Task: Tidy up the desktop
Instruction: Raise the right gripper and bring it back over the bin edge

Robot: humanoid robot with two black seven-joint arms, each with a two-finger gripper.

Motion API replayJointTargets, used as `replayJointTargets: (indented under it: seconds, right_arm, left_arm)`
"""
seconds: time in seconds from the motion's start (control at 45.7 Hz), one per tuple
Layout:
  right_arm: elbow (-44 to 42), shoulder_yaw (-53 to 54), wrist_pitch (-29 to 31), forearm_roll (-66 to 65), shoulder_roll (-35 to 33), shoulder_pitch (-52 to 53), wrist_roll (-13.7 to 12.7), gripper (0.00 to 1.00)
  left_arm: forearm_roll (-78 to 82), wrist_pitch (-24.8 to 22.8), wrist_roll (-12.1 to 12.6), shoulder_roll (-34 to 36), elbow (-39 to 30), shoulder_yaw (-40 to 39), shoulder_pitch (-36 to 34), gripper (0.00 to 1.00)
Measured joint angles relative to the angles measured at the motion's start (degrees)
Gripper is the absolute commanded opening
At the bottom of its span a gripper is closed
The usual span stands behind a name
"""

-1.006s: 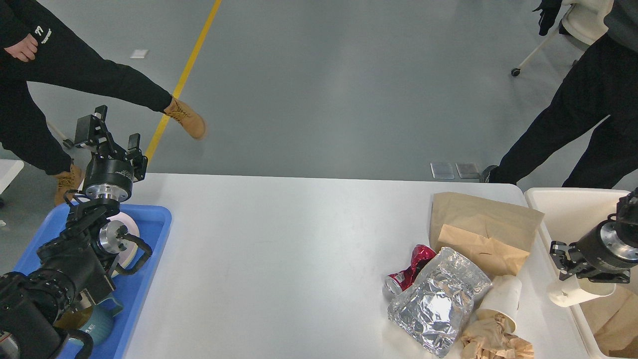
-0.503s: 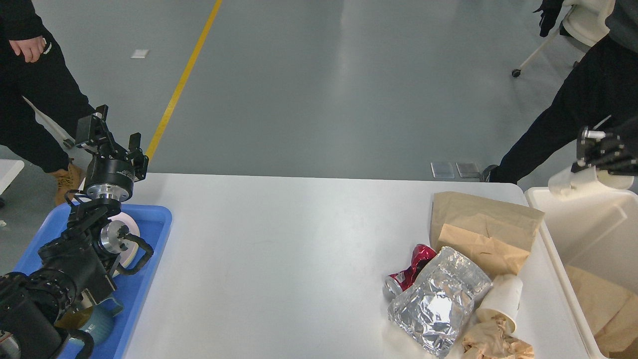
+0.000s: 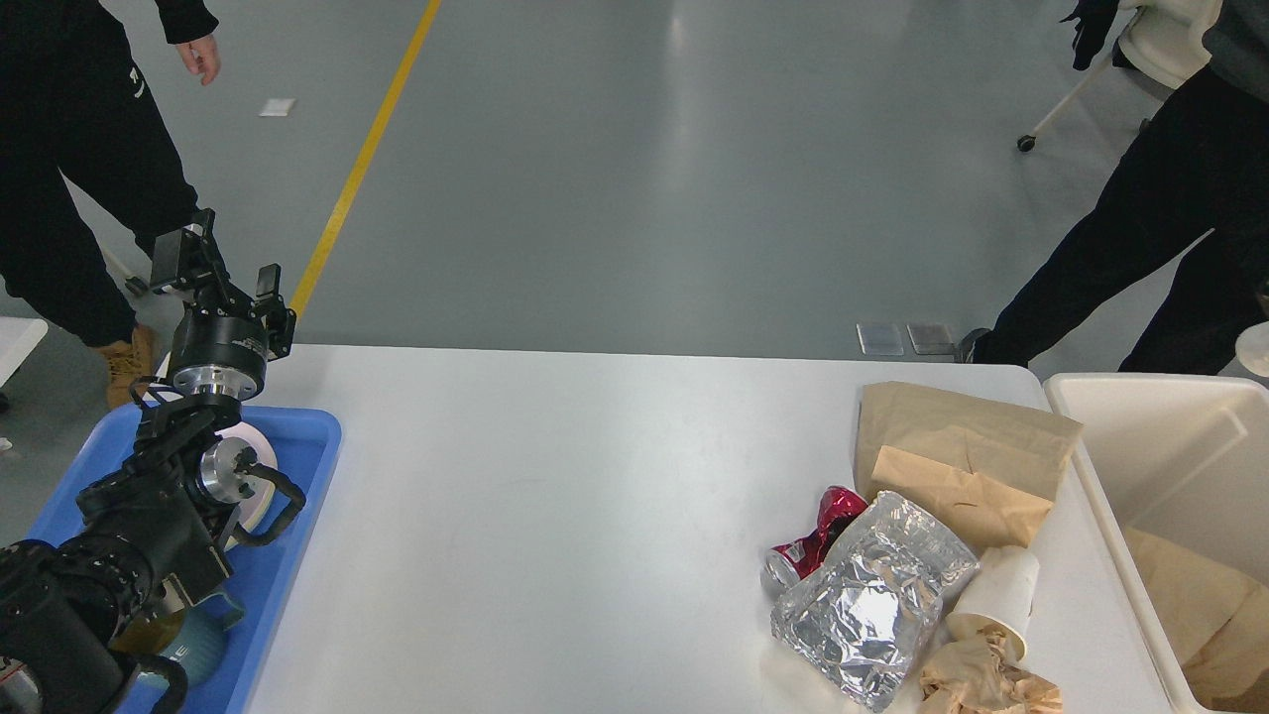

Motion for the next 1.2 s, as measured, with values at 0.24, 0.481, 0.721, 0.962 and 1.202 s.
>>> replayJointTargets:
  seconds: [0.24, 0.481, 0.721, 0.962, 1.202]
  right_arm:
    - [-7.1, 1.4, -11.8, 1.1, 3.7, -19.9, 0.1, 0.95]
    - [-10.5, 1.4, -12.9, 1.1, 5.8, -24.2, 0.1, 1.00]
    - [-6.6, 1.2, -10.8, 1.7, 6.3, -15.1, 0.3, 1.00]
    - [3.0, 0.7, 10.6, 1.8, 7.1, 9.3, 0.3, 1.00]
    - [10.1, 0.7, 31.0, 2.1, 11.2, 26.8, 0.2, 1.00]
  left_arm:
    - [0.0, 0.0, 0.0, 0.0, 0.0, 0.0, 0.0, 0.96]
    - [0.0, 0.0, 0.0, 0.0, 0.0, 0.0, 0.0, 0.96]
    - [0.0, 0.0, 0.0, 0.0, 0.0, 0.0, 0.0, 0.96]
    - [0.0, 0.0, 0.0, 0.0, 0.0, 0.0, 0.0, 0.96]
    - [0.0, 0.0, 0.0, 0.0, 0.0, 0.0, 0.0, 0.96]
